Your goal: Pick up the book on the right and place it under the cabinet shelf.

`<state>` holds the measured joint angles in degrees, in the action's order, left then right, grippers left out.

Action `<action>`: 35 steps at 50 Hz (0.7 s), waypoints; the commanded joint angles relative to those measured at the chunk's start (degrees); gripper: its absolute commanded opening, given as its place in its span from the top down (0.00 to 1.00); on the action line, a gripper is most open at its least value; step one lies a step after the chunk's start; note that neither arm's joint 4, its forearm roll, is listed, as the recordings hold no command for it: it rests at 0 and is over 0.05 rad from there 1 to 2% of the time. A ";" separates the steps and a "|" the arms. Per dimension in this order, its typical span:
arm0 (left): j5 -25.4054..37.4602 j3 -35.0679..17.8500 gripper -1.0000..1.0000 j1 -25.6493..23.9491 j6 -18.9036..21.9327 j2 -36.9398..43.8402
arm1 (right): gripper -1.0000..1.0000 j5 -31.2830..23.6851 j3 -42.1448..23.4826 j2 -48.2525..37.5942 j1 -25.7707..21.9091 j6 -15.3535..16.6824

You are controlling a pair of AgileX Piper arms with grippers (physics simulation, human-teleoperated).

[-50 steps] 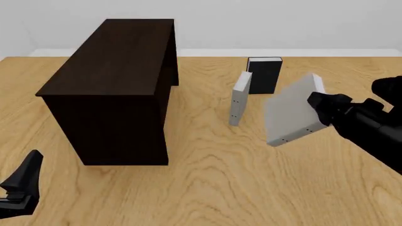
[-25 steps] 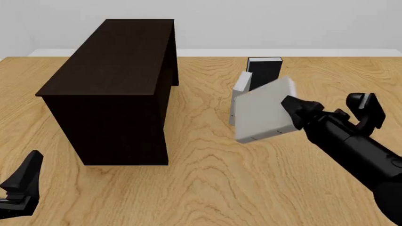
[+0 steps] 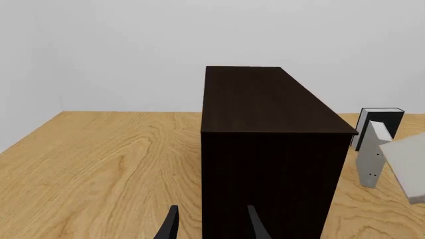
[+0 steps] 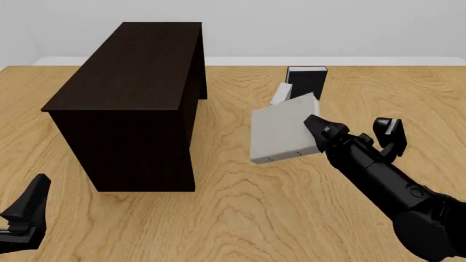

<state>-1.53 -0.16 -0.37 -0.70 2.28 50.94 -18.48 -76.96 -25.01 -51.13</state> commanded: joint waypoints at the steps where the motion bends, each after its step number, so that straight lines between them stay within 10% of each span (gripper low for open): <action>1: -0.12 0.03 0.00 -0.01 0.02 0.06 | 1.00 9.41 -0.28 -7.12 -1.46 -4.62; 35: 0.08 -0.05 0.00 0.00 0.04 -0.08 | 1.00 17.22 -8.23 -22.29 -6.20 -8.09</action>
<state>-1.41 -0.18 -0.38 -0.63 2.12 65.90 -23.88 -95.58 -30.91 -57.11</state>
